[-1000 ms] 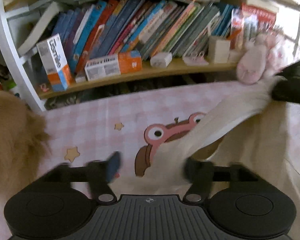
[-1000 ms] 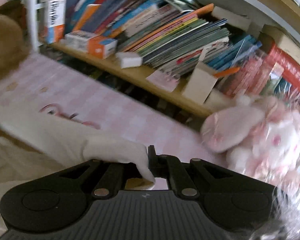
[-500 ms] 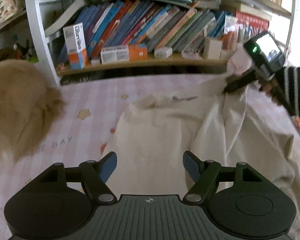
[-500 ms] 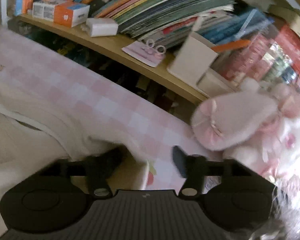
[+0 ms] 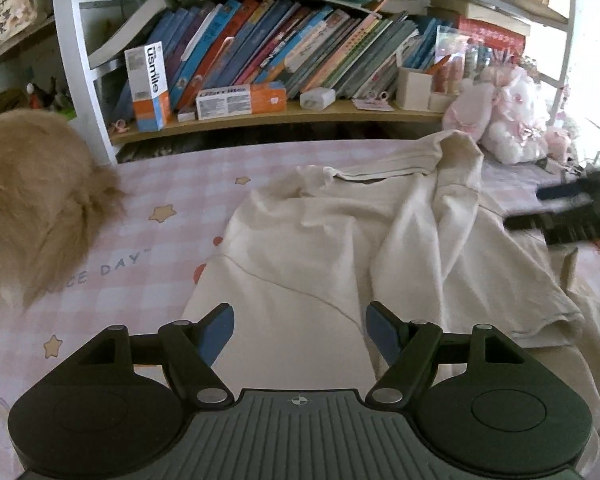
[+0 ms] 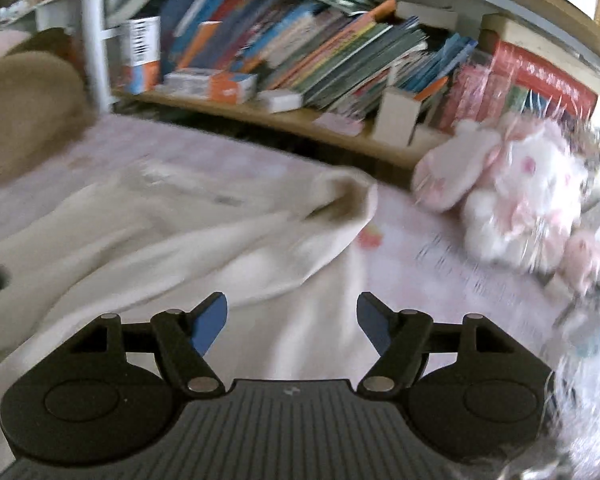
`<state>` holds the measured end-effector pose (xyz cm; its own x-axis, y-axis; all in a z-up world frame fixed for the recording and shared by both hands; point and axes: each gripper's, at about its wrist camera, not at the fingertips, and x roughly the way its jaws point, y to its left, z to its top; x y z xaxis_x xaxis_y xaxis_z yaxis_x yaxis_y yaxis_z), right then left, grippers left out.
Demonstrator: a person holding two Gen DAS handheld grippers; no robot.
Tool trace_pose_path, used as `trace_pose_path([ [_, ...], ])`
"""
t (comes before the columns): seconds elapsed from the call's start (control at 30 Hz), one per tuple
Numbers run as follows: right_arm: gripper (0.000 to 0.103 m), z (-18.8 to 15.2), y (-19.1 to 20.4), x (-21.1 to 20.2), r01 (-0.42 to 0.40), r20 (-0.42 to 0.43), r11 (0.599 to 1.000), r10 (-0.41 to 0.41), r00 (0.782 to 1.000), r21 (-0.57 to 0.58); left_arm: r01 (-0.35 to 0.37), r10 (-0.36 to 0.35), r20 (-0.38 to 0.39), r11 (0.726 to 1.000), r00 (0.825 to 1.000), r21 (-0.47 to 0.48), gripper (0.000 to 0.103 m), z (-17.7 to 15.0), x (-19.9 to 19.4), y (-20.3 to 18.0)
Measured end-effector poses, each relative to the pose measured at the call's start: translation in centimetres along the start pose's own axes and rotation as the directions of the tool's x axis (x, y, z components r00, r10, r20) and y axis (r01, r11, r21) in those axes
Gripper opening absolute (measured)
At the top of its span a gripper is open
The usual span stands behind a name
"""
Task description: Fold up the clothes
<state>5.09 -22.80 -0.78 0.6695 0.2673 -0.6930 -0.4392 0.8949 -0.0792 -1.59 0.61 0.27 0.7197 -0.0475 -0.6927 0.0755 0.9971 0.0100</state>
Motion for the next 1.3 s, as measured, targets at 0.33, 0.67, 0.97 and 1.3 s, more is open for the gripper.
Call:
trace_pose_path([
  [0.33,0.07,-5.1,8.6,-5.6,-0.072,-0.024,0.994,0.07,0.997,-0.079,0.013,-0.013,0.029,1.0,0.999,-0.014,0.075,-2.6,-2.1,-0.2],
  [0.67,0.069,-5.7,10.7,-6.3,-0.061,-0.014,0.989,0.06,0.998,-0.137,-0.071,0.071,-0.014,0.997,0.997,-0.027,0.075,-5.2,-2.3,2.2],
  [0.97,0.067,-5.6,11.6,-4.7,-0.024,-0.035,0.983,0.018,0.999,-0.184,-0.201,0.195,-0.05,0.967,0.979,-0.157,0.067,-7.4,-2.2,7.2],
  [1.3,0.062,-4.4,12.8,-2.5,-0.023,-0.063,0.967,0.007,0.998,-0.252,-0.157,0.141,-0.092,0.968,0.986,-0.198,0.007,-8.1,-1.0,8.9],
])
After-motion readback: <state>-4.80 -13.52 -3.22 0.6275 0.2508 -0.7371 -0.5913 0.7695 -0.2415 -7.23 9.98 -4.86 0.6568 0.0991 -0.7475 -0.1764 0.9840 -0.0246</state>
